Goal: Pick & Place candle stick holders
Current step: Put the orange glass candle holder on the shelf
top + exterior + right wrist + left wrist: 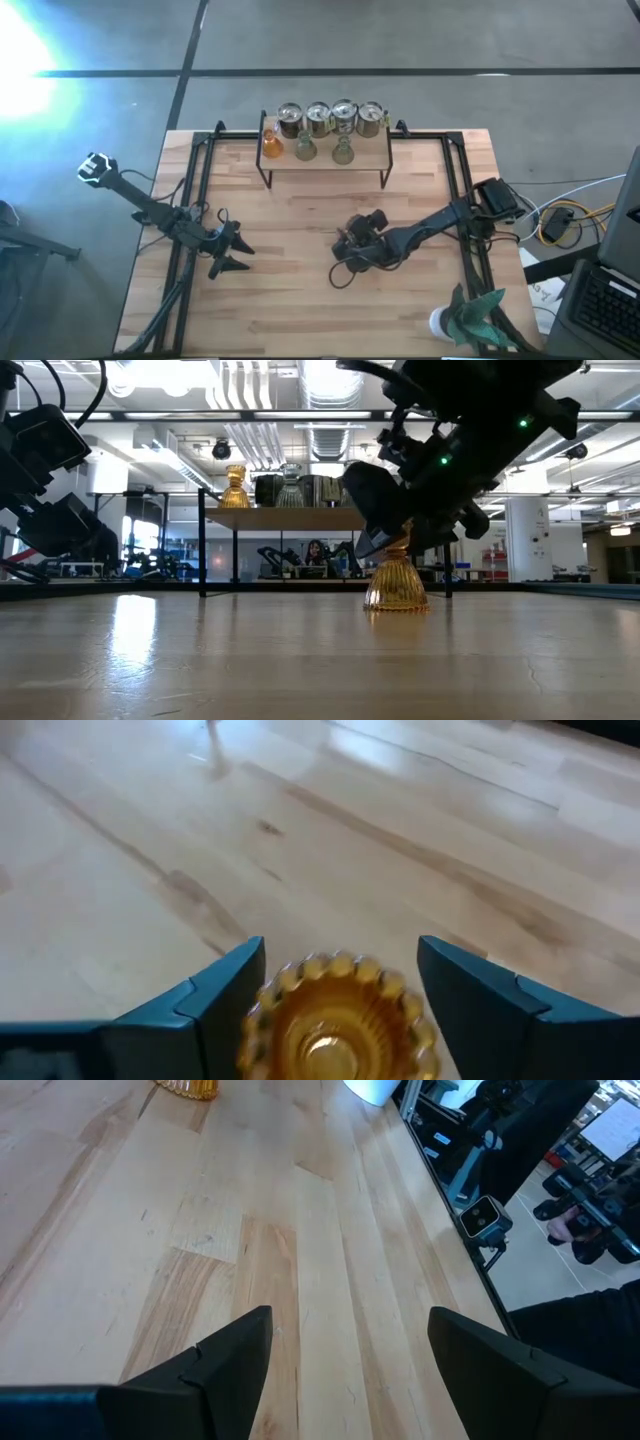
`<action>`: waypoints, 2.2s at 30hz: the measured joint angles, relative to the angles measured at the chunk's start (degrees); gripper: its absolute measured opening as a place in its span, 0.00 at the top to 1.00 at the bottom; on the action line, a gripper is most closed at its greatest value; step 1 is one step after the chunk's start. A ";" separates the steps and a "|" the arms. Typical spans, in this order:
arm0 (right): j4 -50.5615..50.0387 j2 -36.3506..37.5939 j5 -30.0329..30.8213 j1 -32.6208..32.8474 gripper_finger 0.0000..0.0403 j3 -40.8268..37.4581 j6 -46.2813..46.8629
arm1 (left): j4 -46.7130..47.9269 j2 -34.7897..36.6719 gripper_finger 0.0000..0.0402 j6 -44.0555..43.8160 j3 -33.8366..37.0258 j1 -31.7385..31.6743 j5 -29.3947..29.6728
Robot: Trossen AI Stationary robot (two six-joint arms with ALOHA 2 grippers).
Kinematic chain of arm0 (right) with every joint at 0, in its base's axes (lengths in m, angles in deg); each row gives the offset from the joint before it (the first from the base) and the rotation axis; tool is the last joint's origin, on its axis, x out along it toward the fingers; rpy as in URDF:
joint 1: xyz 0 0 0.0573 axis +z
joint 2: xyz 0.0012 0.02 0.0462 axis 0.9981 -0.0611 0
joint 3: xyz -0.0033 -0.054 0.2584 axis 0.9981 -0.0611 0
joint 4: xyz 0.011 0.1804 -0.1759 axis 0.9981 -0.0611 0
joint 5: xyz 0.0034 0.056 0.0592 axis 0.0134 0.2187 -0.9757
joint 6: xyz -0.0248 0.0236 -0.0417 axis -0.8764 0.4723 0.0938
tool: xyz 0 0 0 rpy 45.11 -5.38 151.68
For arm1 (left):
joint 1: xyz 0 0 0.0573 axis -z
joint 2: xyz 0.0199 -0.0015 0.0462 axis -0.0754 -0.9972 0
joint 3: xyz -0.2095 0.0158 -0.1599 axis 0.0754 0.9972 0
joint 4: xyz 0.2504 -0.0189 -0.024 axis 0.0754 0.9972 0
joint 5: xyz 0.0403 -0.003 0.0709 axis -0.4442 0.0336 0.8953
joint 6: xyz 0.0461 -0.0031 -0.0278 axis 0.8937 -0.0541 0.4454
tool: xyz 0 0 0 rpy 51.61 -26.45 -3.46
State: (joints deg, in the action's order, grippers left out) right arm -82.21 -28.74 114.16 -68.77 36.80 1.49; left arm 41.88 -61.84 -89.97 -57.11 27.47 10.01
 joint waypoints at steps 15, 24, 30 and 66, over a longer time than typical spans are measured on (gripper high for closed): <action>-0.22 0.31 -5.88 -1.40 0.71 0.54 -5.56 | -0.01 0.01 0.32 0.00 0.00 0.00 0.00; -7.24 0.35 -7.12 -1.46 0.71 5.41 -8.79 | 0.00 0.00 0.32 0.00 0.00 0.00 0.00; -17.24 0.37 -6.17 -1.52 0.71 10.43 -9.23 | 0.00 0.00 0.32 0.00 0.00 0.00 0.00; -25.33 31.18 -31.68 -32.32 0.71 16.03 -35.84 | 0.20 0.00 0.32 0.00 0.00 0.00 0.00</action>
State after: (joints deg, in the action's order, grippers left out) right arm -107.54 2.44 82.48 -101.09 52.84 -34.35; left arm 42.08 -61.84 -89.97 -57.11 27.47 10.01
